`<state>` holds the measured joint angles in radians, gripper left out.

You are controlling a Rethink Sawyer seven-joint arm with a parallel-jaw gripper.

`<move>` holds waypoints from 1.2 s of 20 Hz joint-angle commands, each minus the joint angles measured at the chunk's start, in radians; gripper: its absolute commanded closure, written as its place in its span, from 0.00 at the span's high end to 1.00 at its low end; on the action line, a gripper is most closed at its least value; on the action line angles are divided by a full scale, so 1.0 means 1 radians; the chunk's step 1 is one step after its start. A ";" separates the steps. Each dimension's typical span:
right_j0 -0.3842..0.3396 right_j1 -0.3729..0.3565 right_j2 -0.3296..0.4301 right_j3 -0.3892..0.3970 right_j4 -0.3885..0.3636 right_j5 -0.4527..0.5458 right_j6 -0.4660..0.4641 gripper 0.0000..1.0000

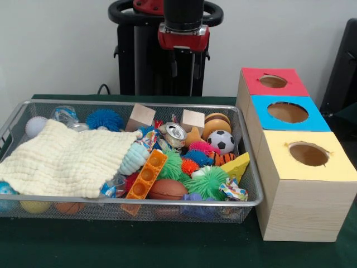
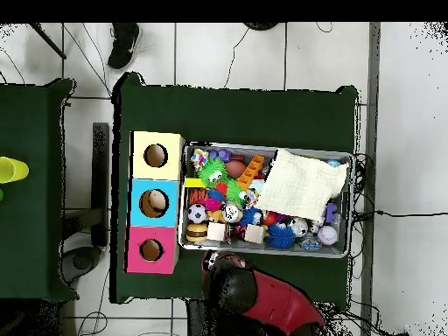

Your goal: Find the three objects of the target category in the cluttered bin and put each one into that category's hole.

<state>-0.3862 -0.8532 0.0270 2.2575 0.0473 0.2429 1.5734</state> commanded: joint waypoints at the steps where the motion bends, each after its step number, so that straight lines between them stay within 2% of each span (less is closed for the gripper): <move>1: -0.100 0.058 0.124 -0.113 -0.090 -0.084 0.024 1.00; 6: -0.182 0.080 0.150 -0.145 -0.162 -0.070 -0.011 1.00; 14: -0.294 0.056 0.178 -0.193 -0.287 -0.032 -0.058 1.00; 18: -0.357 0.035 0.232 -0.203 -0.307 0.028 -0.072 1.00; 24: -0.390 0.002 0.266 -0.264 -0.304 0.172 -0.106 1.00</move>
<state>-0.7405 -0.8251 0.1615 2.1684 -0.2159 0.2540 1.5734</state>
